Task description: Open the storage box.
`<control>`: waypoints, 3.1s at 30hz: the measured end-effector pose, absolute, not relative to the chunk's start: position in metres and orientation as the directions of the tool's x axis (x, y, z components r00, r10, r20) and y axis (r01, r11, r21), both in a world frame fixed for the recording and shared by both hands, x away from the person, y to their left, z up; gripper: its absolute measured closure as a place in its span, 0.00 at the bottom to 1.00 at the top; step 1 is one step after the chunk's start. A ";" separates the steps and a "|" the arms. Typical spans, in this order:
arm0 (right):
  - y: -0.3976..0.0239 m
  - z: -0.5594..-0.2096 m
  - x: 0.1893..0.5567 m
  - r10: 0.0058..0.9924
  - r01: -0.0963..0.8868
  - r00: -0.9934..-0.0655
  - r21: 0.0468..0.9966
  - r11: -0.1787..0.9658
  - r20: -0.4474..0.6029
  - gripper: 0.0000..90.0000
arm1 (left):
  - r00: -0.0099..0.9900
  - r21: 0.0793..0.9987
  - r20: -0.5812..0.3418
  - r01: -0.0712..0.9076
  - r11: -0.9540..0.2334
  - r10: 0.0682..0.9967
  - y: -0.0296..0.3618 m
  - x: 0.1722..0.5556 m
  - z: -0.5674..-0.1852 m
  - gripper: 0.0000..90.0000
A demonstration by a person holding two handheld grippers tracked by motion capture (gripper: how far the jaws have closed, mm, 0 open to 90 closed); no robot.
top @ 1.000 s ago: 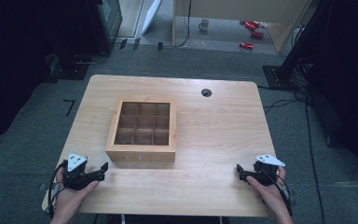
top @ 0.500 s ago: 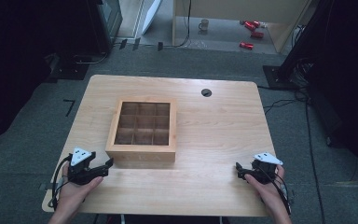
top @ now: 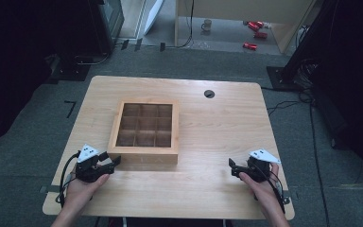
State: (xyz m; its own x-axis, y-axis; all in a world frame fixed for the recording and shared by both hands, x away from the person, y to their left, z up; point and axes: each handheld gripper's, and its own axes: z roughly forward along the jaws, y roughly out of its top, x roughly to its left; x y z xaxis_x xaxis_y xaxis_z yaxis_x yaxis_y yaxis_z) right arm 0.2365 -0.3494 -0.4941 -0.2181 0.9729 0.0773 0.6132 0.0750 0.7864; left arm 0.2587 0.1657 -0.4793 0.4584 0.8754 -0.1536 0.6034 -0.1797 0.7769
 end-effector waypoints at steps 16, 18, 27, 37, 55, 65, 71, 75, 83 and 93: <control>-0.264 -0.471 0.250 0.914 0.563 -0.399 0.805 0.186 0.067 0.09 | 0.481 0.790 -0.158 0.585 -0.182 0.862 0.172 0.259 -0.473 0.57; -0.254 -0.469 0.251 0.905 0.555 -0.419 0.810 0.192 0.073 0.09 | 0.483 0.790 -0.158 0.585 -0.184 0.861 0.172 0.259 -0.473 0.57; -0.217 -0.465 0.252 0.854 0.529 -0.513 0.814 0.240 0.082 0.09 | 0.485 0.791 -0.148 0.581 -0.191 0.862 0.171 0.260 -0.472 0.57; -0.186 -0.467 0.256 0.820 0.518 -0.567 0.809 0.278 0.080 0.10 | 0.494 0.798 -0.148 0.571 -0.192 0.857 0.172 0.260 -0.470 0.57; -0.162 -0.476 0.269 0.807 0.535 -0.573 0.811 0.236 0.143 0.40 | 0.500 0.806 -0.145 0.560 -0.191 0.853 0.174 0.261 -0.470 0.56; -0.164 -0.476 0.267 0.806 0.523 -0.571 0.826 0.211 0.156 0.46 | 0.496 0.814 -0.167 0.557 -0.166 0.852 0.176 0.261 -0.471 0.55; -0.162 -0.474 0.264 0.809 0.495 -0.575 0.839 0.226 0.121 0.49 | 0.513 0.811 -0.158 0.555 -0.186 0.844 0.179 0.257 -0.476 0.48; -0.162 -0.469 0.263 0.805 0.483 -0.582 0.846 0.226 0.118 0.51 | 0.506 0.794 -0.131 0.569 -0.215 0.853 0.186 0.250 -0.486 0.43; -0.163 -0.466 0.263 0.801 0.481 -0.586 0.847 0.225 0.120 0.51 | 0.443 0.734 -0.124 0.644 -0.218 0.888 0.196 0.252 -0.505 0.32; -0.165 -0.447 0.269 0.802 0.471 -0.584 0.857 0.207 0.128 0.48 | 0.397 0.706 0.011 0.647 -0.289 0.918 0.189 0.249 -0.518 0.15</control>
